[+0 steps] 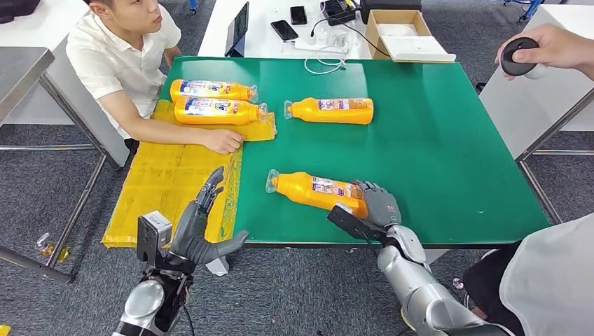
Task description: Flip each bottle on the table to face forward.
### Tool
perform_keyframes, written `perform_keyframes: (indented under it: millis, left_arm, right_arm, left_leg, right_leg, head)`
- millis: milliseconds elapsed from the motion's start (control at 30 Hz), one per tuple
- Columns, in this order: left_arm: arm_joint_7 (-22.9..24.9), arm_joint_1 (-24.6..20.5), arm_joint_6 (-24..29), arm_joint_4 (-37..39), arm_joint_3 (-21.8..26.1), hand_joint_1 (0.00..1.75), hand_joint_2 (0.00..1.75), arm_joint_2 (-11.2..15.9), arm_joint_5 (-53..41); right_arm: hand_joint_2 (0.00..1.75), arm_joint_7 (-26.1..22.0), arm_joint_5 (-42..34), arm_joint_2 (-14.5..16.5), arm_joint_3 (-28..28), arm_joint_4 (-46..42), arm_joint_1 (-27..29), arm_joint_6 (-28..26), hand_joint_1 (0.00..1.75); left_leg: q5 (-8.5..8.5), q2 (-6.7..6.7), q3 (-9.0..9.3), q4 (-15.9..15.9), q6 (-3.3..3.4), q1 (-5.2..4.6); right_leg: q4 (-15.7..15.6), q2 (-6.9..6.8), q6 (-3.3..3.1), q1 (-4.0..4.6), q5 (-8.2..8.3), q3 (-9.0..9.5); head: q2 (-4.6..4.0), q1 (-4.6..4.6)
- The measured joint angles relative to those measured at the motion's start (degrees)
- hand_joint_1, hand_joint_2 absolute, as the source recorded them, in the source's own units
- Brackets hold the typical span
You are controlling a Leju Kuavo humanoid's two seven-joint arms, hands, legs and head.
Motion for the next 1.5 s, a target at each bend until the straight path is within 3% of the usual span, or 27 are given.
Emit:
perform_keyframes:
  millis: [367, 733, 1033, 1233, 1500]
  left_arm:
    - [-1.79, 3.64, 1.76, -1.74, 2.66, 0.0, 1.75, -0.98, 1.73]
    - [-6.21, 7.09, 7.67, -5.38, 5.07, 0.0, 1.75, -2.91, -0.06]
    - [3.43, 9.24, 0.84, -5.36, 6.18, 0.0, 1.75, -3.41, 15.7]
    - [5.18, 9.36, -0.19, -4.92, 4.25, 0.0, 1.75, -3.03, 12.59]
    - [5.41, 7.9, 0.33, -3.76, 1.69, 0.0, 1.75, -2.61, 11.04]
  right_arm:
    - [1.75, -5.75, -4.81, 1.96, -2.43, -4.87, 3.63, -5.05, 1.75]
    - [1.75, -9.01, -11.73, 3.53, -2.94, -12.56, 8.16, -6.48, 1.75]
    - [1.75, -9.76, -15.78, 6.48, -0.81, -22.05, 14.0, -4.28, 1.75]
    - [1.75, -9.35, -17.4, 8.85, 4.95, -26.5, 16.89, 0.41, 1.75]
    - [1.75, -10.58, -18.1, 11.02, 11.13, -26.96, 17.65, 2.33, 1.75]
  left_leg:
    - [0.0, -0.03, -0.24, 0.0, 0.0, -0.01]
    - [-0.01, -0.03, -0.26, 0.0, 0.0, 0.0]
    - [-0.01, -0.01, -0.28, -0.01, 0.0, 0.0]
    - [-0.01, 0.0, -0.3, -0.01, 0.0, 0.01]
    - [-0.01, 0.0, -0.3, -0.01, 0.0, 0.0]
  right_leg:
    - [0.0, -0.01, 0.0, -0.01, -0.01, -0.22]
    - [-0.01, -0.01, 0.0, -0.01, -0.01, -0.26]
    - [-0.01, -0.01, -0.01, 0.0, -0.02, -0.31]
    - [-0.01, -0.01, -0.02, 0.0, -0.03, -0.34]
    - [-0.01, -0.01, -0.02, -0.01, -0.03, -0.34]
  head:
    - [0.0, 0.0]
    - [0.0, -0.01]
    - [0.0, -0.01]
    - [0.0, -0.01]
    - [0.0, -0.01]
